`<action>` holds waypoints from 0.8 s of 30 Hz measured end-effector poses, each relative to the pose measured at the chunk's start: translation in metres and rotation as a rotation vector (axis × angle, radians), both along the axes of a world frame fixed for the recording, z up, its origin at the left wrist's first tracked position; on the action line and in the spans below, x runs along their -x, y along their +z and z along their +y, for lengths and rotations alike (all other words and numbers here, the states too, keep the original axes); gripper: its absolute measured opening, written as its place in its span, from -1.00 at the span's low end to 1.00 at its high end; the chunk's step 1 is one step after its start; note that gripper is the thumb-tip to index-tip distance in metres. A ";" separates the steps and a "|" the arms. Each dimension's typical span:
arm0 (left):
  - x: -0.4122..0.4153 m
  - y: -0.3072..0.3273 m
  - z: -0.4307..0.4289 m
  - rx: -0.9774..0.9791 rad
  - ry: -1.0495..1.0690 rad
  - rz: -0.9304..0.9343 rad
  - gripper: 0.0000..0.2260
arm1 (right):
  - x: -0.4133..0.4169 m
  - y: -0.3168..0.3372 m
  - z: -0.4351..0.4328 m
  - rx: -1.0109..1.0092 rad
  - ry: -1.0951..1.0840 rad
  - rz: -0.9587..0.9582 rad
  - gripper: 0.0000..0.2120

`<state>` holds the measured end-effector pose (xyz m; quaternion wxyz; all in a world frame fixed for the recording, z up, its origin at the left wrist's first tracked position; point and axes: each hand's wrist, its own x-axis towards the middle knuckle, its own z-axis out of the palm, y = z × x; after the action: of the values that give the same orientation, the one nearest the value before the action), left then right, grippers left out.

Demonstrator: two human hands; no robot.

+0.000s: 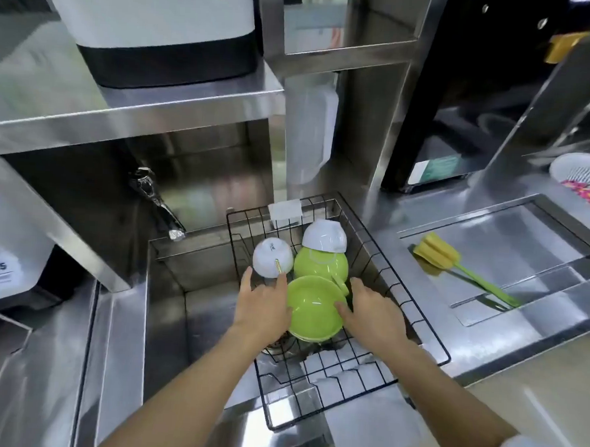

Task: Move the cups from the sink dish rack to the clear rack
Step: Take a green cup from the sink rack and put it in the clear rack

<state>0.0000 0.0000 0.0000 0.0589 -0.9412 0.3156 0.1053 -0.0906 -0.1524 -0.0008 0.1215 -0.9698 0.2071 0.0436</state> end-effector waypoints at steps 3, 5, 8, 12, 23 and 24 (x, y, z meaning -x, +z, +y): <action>-0.002 -0.002 -0.006 0.023 0.018 0.023 -0.66 | -0.001 -0.007 -0.004 -0.169 -0.071 0.082 -0.70; -0.004 -0.005 -0.008 0.045 0.042 0.039 -0.70 | -0.003 -0.010 -0.008 -0.272 -0.119 0.114 -0.75; -0.006 -0.004 -0.010 0.192 0.086 0.078 -0.70 | -0.006 -0.014 -0.012 -0.513 -0.144 0.185 -0.87; 0.000 0.010 -0.009 0.370 0.138 0.147 -0.72 | -0.005 -0.010 -0.009 -0.958 -0.211 0.221 -0.82; -0.013 0.052 0.020 0.881 0.341 0.219 -0.96 | -0.018 0.033 0.005 -1.363 0.043 0.194 -0.47; -0.016 0.060 0.025 0.873 0.381 0.272 -0.89 | -0.022 0.034 0.010 -1.318 0.060 0.149 -0.47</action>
<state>0.0155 0.0250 0.0598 -0.4031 -0.8966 0.1576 0.0942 -0.0688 -0.1426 0.0333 0.6735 -0.6922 0.1176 0.2313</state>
